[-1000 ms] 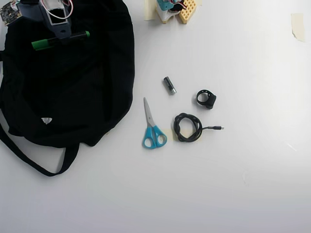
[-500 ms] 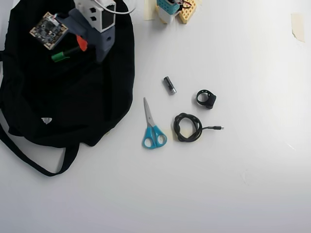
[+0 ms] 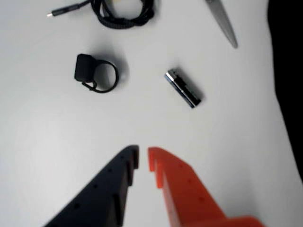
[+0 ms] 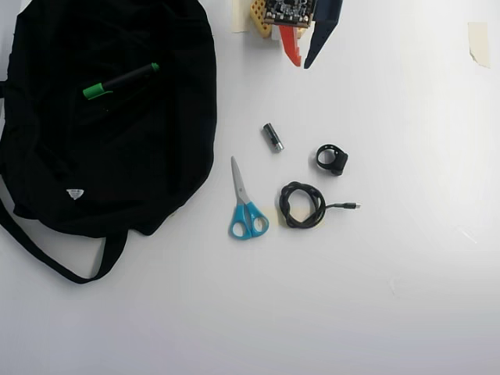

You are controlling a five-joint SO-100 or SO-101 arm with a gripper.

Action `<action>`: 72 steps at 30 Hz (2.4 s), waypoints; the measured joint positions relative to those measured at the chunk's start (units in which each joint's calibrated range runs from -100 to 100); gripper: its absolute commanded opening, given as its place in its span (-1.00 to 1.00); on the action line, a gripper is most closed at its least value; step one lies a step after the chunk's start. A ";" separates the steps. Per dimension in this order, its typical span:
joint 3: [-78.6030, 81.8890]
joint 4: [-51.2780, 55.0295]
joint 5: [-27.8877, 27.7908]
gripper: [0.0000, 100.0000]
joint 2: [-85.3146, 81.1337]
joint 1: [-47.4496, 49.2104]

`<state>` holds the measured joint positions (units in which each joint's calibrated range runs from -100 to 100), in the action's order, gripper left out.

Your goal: Put the green marker into the black bag

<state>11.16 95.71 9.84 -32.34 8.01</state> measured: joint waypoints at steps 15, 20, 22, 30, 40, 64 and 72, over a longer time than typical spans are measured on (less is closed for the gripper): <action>53.62 -25.25 -7.13 -0.95 -33.62 2.79; 67.14 -25.50 -7.62 -0.95 -46.49 3.31; 71.78 -25.50 -7.62 -0.95 -51.39 3.16; 84.20 -26.36 -7.62 -0.95 -65.09 0.44; 86.64 -24.99 -7.62 -0.95 -66.42 0.51; 86.64 -24.90 -7.67 -0.95 -66.42 0.51; 86.64 -24.90 -7.67 -0.95 -66.42 0.51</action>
<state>97.80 70.80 2.17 -98.75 8.52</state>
